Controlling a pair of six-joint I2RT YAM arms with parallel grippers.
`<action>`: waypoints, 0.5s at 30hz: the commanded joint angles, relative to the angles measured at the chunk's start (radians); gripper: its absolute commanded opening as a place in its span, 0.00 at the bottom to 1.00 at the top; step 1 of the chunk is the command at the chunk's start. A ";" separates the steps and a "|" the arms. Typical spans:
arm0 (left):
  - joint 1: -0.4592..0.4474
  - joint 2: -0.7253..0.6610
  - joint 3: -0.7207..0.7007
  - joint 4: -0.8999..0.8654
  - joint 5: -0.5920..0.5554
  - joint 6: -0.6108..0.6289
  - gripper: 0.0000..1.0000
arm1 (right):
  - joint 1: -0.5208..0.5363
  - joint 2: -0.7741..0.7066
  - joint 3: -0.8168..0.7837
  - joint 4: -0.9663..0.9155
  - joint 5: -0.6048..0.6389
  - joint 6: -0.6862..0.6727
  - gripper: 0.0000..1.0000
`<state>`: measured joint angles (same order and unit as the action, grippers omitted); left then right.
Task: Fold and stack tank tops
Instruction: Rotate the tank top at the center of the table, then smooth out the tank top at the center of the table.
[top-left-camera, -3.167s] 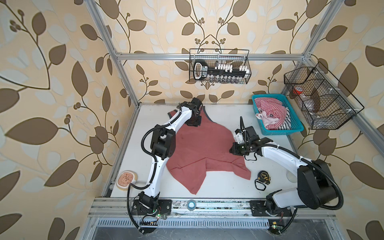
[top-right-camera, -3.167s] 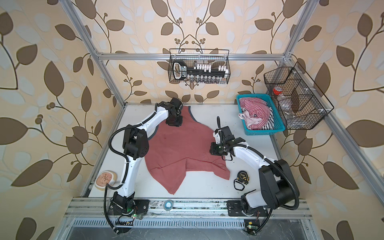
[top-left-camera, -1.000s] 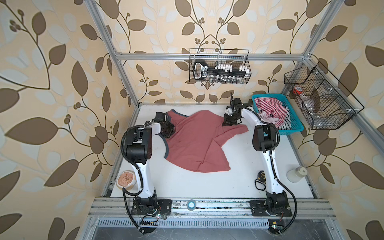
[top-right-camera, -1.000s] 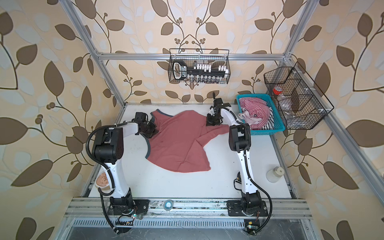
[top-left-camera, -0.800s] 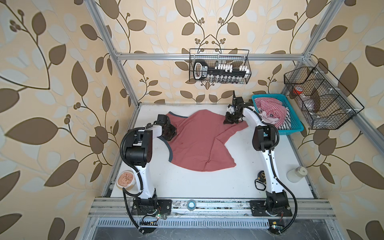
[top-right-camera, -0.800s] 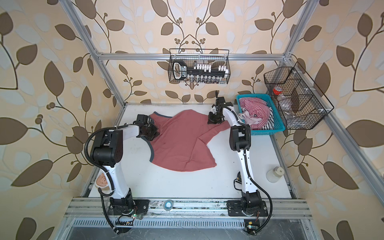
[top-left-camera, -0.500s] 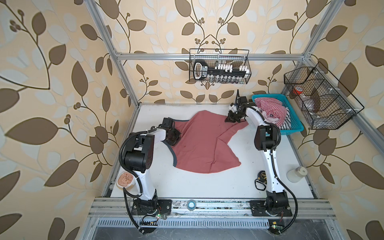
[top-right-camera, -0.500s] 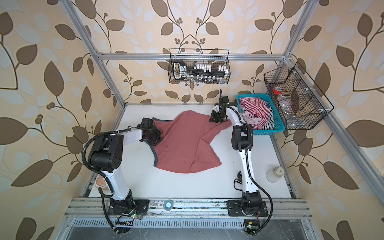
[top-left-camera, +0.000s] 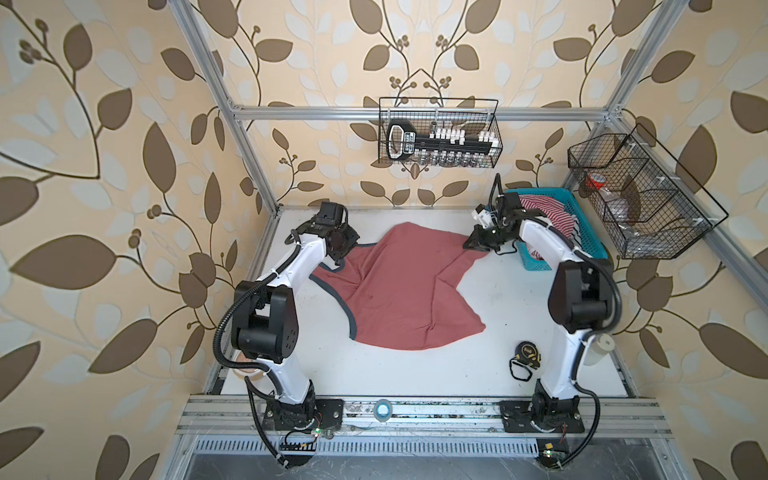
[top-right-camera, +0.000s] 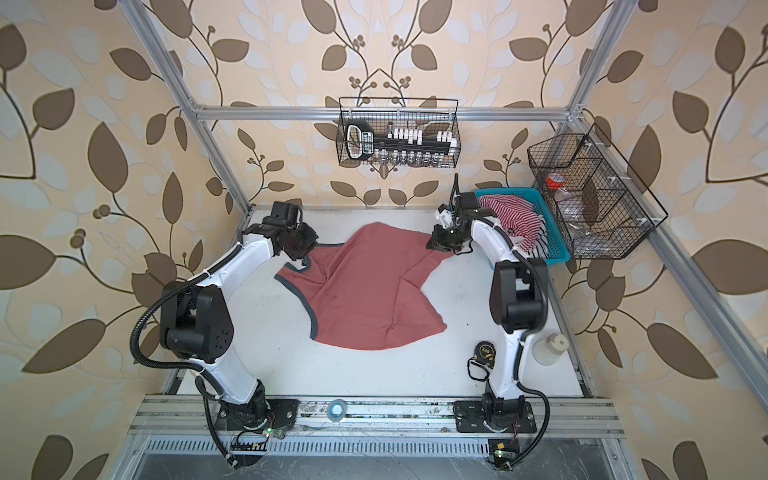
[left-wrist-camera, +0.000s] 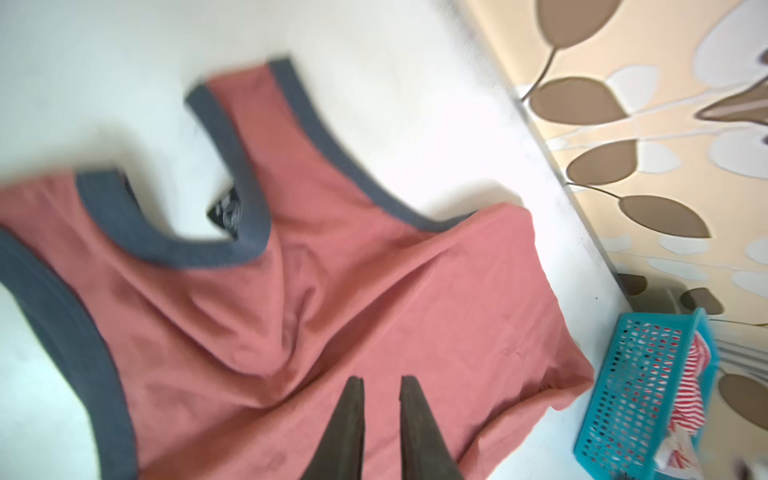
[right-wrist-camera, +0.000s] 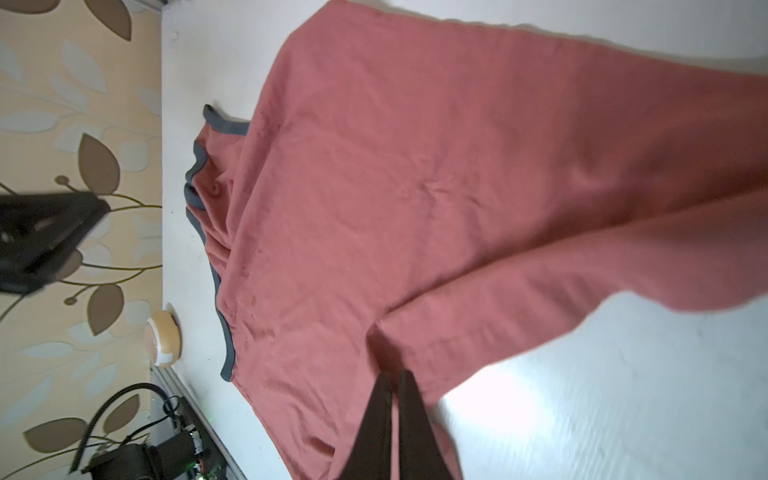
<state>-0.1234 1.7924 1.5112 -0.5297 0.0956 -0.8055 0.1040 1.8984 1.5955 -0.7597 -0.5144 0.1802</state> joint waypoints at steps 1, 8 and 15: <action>0.031 0.178 0.150 -0.128 -0.017 0.132 0.12 | 0.050 -0.078 -0.200 0.011 0.130 0.000 0.05; 0.044 0.424 0.349 -0.185 0.075 0.197 0.05 | 0.112 -0.181 -0.467 0.065 0.205 0.073 0.00; 0.055 0.504 0.357 -0.185 0.087 0.206 0.04 | 0.129 -0.180 -0.545 0.092 0.235 0.111 0.00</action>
<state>-0.0723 2.2807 1.8423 -0.6628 0.1616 -0.6296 0.2214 1.7443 1.0710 -0.7067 -0.3077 0.2668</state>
